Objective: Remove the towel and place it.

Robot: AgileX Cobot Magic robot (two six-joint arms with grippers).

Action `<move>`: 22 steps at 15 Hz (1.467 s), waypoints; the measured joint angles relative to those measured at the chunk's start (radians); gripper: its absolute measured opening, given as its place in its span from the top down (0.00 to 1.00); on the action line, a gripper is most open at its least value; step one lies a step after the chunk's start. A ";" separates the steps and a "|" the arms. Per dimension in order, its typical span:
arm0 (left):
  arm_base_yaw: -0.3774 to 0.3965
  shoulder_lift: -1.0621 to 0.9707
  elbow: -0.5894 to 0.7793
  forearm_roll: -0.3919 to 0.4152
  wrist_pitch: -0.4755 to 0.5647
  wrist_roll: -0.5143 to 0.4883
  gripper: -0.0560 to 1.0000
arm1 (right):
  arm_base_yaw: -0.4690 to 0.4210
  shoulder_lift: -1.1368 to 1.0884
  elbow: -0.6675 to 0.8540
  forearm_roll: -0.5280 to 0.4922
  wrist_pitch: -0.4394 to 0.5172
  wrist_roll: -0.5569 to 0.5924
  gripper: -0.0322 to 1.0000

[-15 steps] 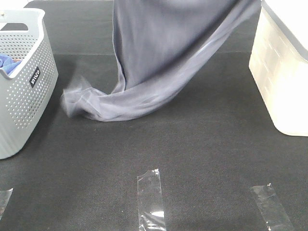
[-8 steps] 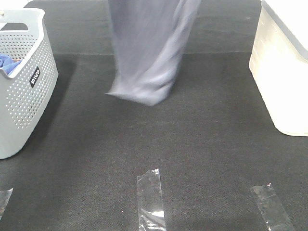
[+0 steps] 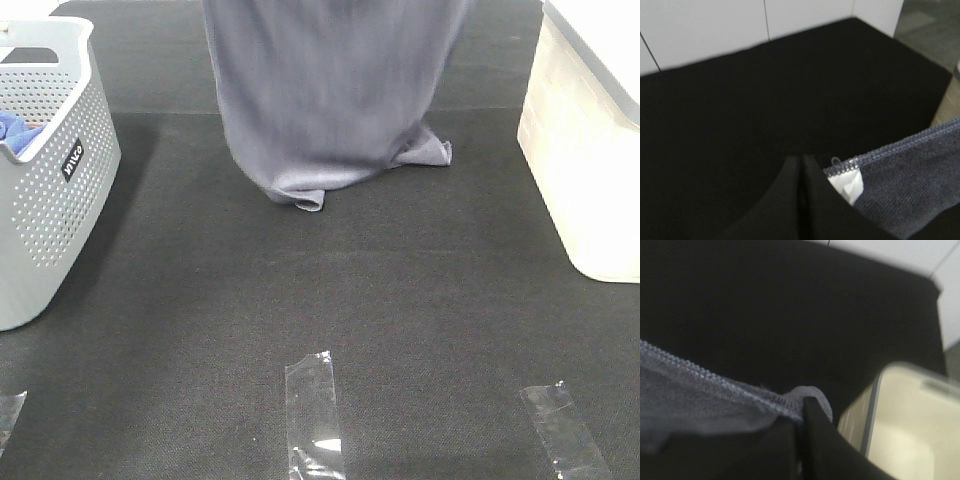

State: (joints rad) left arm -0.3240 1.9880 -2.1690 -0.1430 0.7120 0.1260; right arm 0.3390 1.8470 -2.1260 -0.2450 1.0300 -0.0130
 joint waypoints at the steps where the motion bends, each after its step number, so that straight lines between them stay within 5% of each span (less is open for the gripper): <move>1: 0.000 0.021 0.000 -0.021 0.103 0.000 0.95 | 0.000 0.018 0.000 0.009 0.082 -0.001 0.97; 6: 0.007 0.133 0.000 -0.110 0.463 0.001 0.95 | -0.002 0.044 0.055 0.128 0.177 -0.010 0.97; 12: 0.016 0.262 0.000 -0.029 0.488 -0.052 0.95 | -0.004 0.115 0.278 0.193 0.124 -0.012 0.97; 13: 0.014 0.285 0.000 0.020 0.426 -0.052 0.95 | -0.004 0.159 0.278 0.168 0.029 -0.012 0.97; 18: 0.009 0.314 -0.026 0.332 -0.251 -0.052 0.95 | -0.002 0.237 0.176 -0.118 -0.419 0.020 0.97; 22: 0.016 0.322 -0.297 0.414 -0.604 -0.052 0.95 | -0.003 0.210 -0.219 -0.200 -0.455 0.026 0.97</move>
State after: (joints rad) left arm -0.3080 2.3100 -2.4660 0.2710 0.1080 0.0740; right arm 0.3360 2.0570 -2.3450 -0.4450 0.5750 0.0130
